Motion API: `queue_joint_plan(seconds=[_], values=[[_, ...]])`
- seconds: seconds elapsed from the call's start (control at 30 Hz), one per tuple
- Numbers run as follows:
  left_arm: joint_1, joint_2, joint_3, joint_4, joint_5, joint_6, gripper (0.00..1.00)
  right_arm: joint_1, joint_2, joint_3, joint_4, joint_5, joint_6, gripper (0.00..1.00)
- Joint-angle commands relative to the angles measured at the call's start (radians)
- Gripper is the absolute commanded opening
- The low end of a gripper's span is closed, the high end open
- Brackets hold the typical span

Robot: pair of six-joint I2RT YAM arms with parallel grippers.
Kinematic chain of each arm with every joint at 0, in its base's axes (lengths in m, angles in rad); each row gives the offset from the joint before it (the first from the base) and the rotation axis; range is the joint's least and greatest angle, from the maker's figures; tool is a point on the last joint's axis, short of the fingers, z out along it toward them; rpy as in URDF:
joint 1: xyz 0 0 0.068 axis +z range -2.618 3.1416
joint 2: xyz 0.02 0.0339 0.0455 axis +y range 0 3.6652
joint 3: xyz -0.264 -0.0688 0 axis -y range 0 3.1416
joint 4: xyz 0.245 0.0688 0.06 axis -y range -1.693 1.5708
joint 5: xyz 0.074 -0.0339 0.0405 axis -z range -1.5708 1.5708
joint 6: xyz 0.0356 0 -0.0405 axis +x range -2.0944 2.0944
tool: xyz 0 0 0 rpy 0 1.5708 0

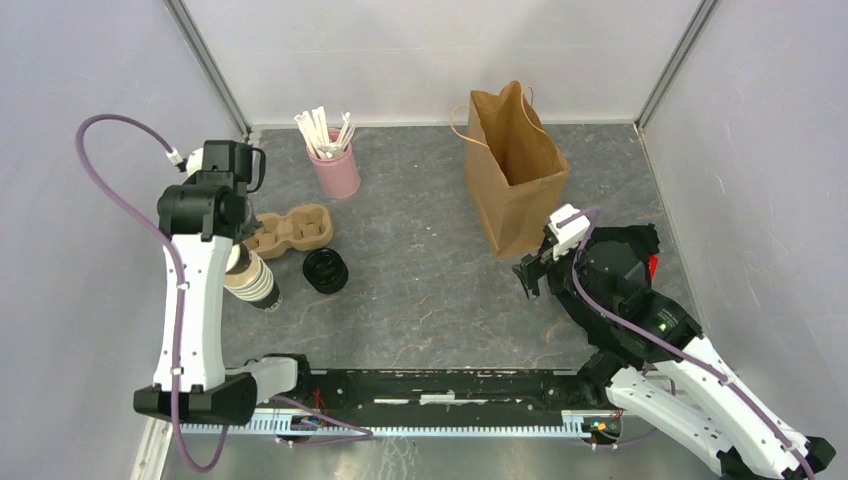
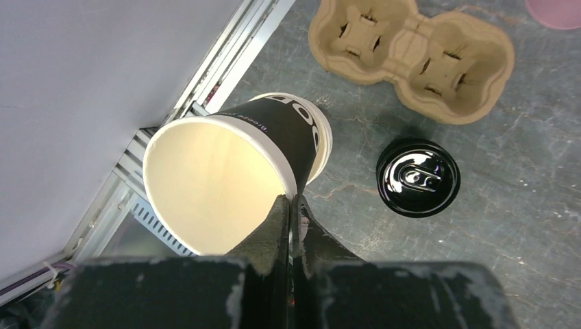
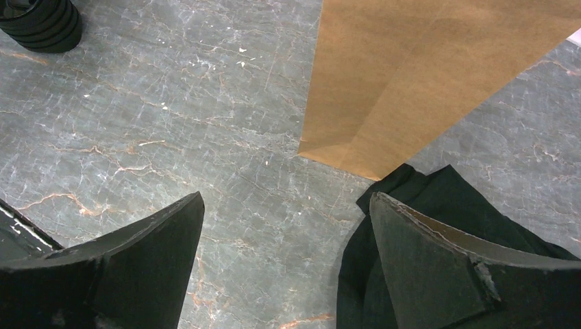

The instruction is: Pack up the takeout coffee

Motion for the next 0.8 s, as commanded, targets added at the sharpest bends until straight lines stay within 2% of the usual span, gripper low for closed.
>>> queue_joint_plan(seconds=[0.0,0.1,0.2,0.27,0.33,0.43,0.53,0.6,0.7,0.77], values=[[0.002,-0.076,0.065,0.009,-0.005,-0.015,0.02,0.004,0.018,0.033,0.034,0.002,0.012,0.98],[0.002,-0.142,0.069,0.079,0.098,0.040,0.02,0.005,0.040,0.049,0.022,0.013,0.014,0.98],[0.002,-0.202,0.018,0.186,0.309,0.106,0.02,0.005,0.056,0.060,0.016,0.016,0.018,0.98],[0.000,-0.223,-0.039,0.239,0.435,0.097,0.02,0.005,0.059,0.063,0.017,0.014,0.022,0.98],[-0.011,-0.250,-0.114,0.295,0.495,0.048,0.02,0.005,0.059,0.066,0.013,0.013,0.020,0.98],[-0.084,-0.261,-0.218,0.330,0.482,-0.019,0.02,0.006,0.058,0.081,-0.013,0.034,0.019,0.98],[-0.285,-0.246,-0.290,0.353,0.377,-0.110,0.02,0.005,0.050,0.090,-0.042,0.048,0.015,0.98],[-0.472,-0.210,-0.298,0.360,0.256,-0.174,0.02,0.005,0.044,0.101,-0.062,0.062,0.017,0.98],[-0.734,-0.096,-0.270,0.363,0.093,-0.259,0.02,0.005,0.039,0.122,-0.092,0.072,0.034,0.98],[-0.894,0.033,-0.242,0.384,0.030,-0.289,0.02,0.005,0.036,0.134,-0.109,0.080,0.048,0.98]])
